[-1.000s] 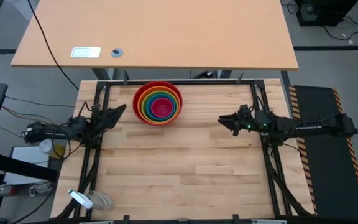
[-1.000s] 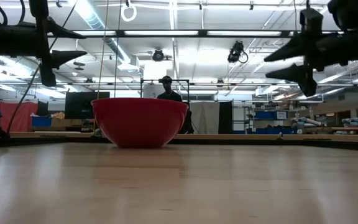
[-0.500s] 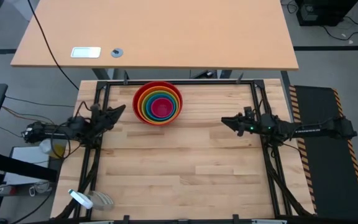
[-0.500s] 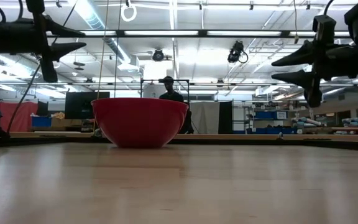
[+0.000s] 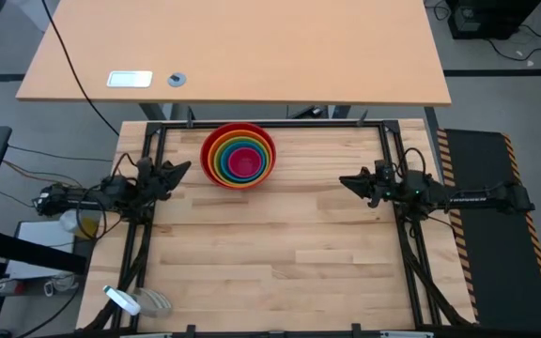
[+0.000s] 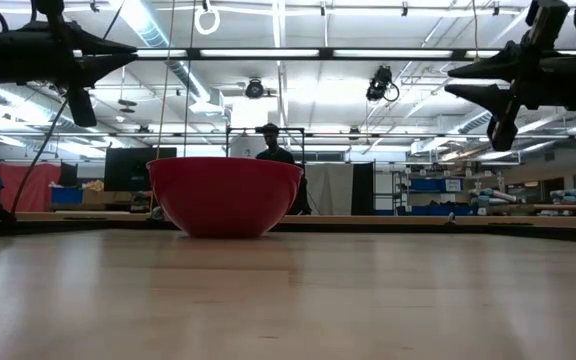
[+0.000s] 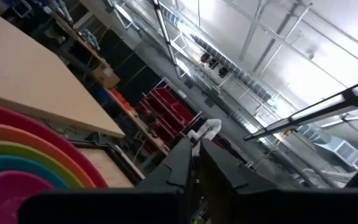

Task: Nest bowls inside each other
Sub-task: Return to Home Position

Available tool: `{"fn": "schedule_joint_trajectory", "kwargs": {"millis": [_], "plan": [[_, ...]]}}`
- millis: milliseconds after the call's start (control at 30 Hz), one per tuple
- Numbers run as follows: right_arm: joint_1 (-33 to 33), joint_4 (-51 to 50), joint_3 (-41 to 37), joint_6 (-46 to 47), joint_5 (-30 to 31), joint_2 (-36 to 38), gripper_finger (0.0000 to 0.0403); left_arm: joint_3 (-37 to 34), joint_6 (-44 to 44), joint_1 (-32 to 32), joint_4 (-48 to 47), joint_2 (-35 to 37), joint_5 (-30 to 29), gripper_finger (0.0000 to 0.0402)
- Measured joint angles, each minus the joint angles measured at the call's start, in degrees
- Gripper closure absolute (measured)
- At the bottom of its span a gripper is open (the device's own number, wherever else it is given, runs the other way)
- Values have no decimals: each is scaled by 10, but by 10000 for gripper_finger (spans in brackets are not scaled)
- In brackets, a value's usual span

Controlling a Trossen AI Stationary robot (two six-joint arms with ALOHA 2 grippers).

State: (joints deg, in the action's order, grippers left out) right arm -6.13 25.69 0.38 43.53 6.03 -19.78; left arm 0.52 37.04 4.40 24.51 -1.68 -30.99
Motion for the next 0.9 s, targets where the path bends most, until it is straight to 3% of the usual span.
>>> {"fn": "schedule_joint_trajectory", "kwargs": {"millis": [200,367,433,533,633,733,900], "plan": [[0,0,0,0,-3,7,311,0,8,0,-29,-1,-7,380],[0,-1,0,-19,-3,7,312,0,-55,0,-140,-1,-7,381],[0,-3,0,-78,-3,7,311,0,-120,0,-205,-2,-8,381],[0,-20,0,-249,-3,7,311,1,-207,0,-197,-19,-8,381],[0,-23,0,-375,-3,5,311,1,-237,0,-185,-25,-7,381],[0,-21,0,-425,-2,6,311,1,-237,0,-189,-25,-7,381],[0,-18,0,-418,-1,6,311,2,-237,0,-189,-25,-7,381]]}}
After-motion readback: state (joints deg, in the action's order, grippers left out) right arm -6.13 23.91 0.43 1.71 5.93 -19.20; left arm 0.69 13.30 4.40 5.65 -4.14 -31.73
